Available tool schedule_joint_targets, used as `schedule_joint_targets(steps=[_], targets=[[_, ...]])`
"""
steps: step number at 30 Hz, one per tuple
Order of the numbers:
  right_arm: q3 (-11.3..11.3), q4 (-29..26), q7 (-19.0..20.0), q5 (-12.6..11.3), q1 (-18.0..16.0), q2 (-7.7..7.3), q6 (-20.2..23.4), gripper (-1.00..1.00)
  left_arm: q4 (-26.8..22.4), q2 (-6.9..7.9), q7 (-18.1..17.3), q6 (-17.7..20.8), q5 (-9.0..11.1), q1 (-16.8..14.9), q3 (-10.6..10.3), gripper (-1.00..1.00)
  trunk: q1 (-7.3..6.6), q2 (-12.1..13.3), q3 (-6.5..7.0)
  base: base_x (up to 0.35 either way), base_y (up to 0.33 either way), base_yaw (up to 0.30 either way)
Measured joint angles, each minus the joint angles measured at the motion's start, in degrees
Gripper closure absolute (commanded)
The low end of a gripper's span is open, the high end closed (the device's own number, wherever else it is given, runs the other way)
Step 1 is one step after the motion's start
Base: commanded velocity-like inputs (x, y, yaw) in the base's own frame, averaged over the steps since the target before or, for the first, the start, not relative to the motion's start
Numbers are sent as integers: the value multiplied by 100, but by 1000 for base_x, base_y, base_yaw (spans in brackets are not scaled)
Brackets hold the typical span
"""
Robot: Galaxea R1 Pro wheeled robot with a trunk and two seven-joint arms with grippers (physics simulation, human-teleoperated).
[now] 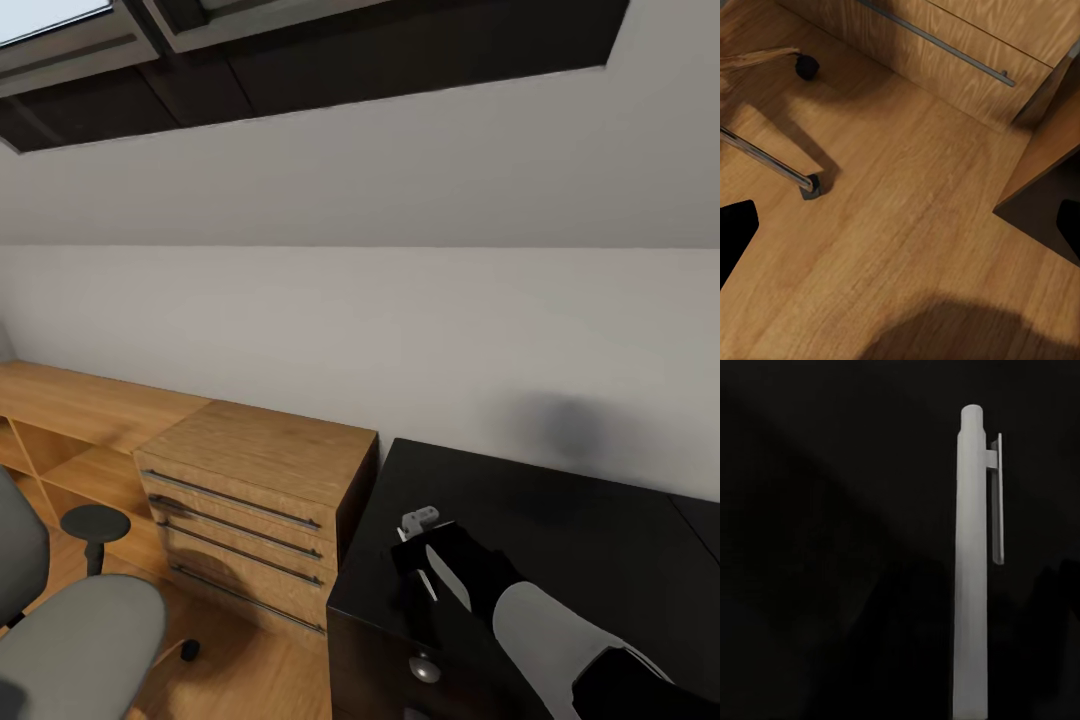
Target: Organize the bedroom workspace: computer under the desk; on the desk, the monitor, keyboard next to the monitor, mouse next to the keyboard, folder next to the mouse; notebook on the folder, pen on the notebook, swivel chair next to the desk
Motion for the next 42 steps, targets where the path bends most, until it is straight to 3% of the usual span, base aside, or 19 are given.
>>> schedule_joint_targets(steps=[13, 21, 33, 35, 42], targets=[[-11, -55, -276, -37, 0, 154, 288, 100, 8, 0, 0, 0, -2, 0, 0, -100, 0, 0, 0, 0, 0, 0], [-310, -13, -561, -70, 0, 166, 295, 100, 8, 0, 0, 0, -1, 0, 0, -100, 0, 0, 0, 0, 0, 0], [-364, 2, -861, -120, 1, 169, 295, 100, 9, 0, 0, 0, -1, 0, 0, -100, 0, 0, 0, 0, 0, 0], [-362, 2, -895, -15, 0, 168, 299, 100, 8, 0, 0, 0, -2, 0, 0, -100, 0, 0, 0, 0, 0, 0], [-365, 0, -953, -8, -1, 168, 305, 100, 8, 0, 0, 0, -1, 0, 0, -100, 0, 0, 0, 0, 0, 0]])
